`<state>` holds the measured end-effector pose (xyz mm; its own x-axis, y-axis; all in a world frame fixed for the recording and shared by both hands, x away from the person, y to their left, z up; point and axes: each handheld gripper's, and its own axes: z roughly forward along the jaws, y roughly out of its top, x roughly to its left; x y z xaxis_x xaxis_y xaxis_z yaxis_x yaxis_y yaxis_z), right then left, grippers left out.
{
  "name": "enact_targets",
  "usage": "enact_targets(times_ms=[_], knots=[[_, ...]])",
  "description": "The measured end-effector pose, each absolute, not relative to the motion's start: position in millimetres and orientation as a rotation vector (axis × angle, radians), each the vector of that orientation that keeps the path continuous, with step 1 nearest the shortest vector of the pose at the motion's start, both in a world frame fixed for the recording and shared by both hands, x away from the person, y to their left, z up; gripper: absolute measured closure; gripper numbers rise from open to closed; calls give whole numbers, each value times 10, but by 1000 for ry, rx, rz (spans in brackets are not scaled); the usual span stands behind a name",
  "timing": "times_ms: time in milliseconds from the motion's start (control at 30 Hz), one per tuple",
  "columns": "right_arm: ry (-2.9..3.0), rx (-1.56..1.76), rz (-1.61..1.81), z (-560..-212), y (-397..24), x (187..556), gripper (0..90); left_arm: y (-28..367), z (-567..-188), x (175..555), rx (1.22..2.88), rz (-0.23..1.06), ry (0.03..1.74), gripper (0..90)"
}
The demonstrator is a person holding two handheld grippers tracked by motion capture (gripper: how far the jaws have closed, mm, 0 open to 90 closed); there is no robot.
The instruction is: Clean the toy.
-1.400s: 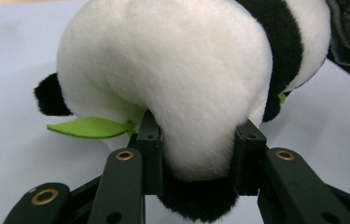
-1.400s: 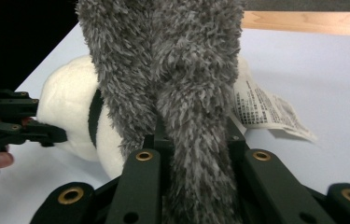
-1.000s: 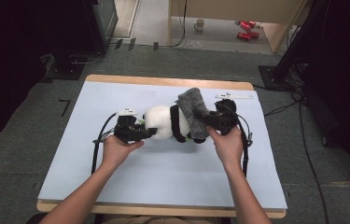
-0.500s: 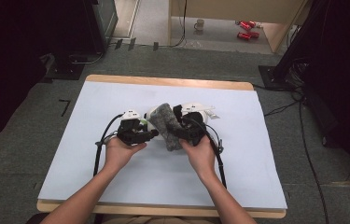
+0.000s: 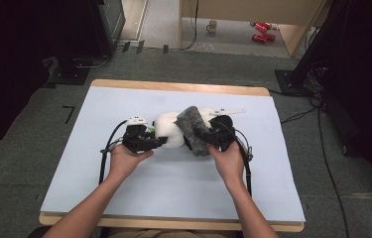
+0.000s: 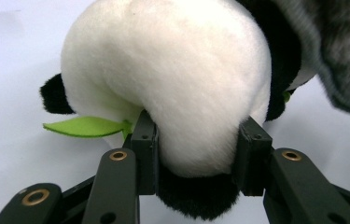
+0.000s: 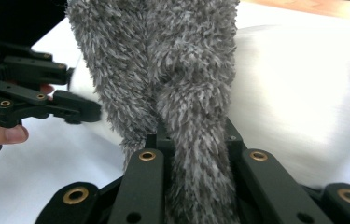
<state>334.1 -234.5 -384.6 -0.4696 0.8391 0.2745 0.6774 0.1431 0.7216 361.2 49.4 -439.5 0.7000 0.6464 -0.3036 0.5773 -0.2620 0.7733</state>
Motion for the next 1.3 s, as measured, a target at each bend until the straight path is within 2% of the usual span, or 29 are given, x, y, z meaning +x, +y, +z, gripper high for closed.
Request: enact_targets(times_ms=[533, 700, 967, 1300], knots=[[2057, 1635, 1151, -3914, -2877, 3357, 777, 499, -4421, 3661, 1944, 80, 954, 596], [2022, 1648, 1196, -3818, -2957, 3316, 777, 503, -4440, 3682, 1937, 69, 965, 594], [2112, 1522, 1315, -3656, -2535, 3253, 775, 481, -4430, 3636, 1936, 70, 967, 591], [2290, 1429, 1295, -3855, -1937, 3280, 772, 438, -4362, 3519, 1916, 71, 972, 589]])
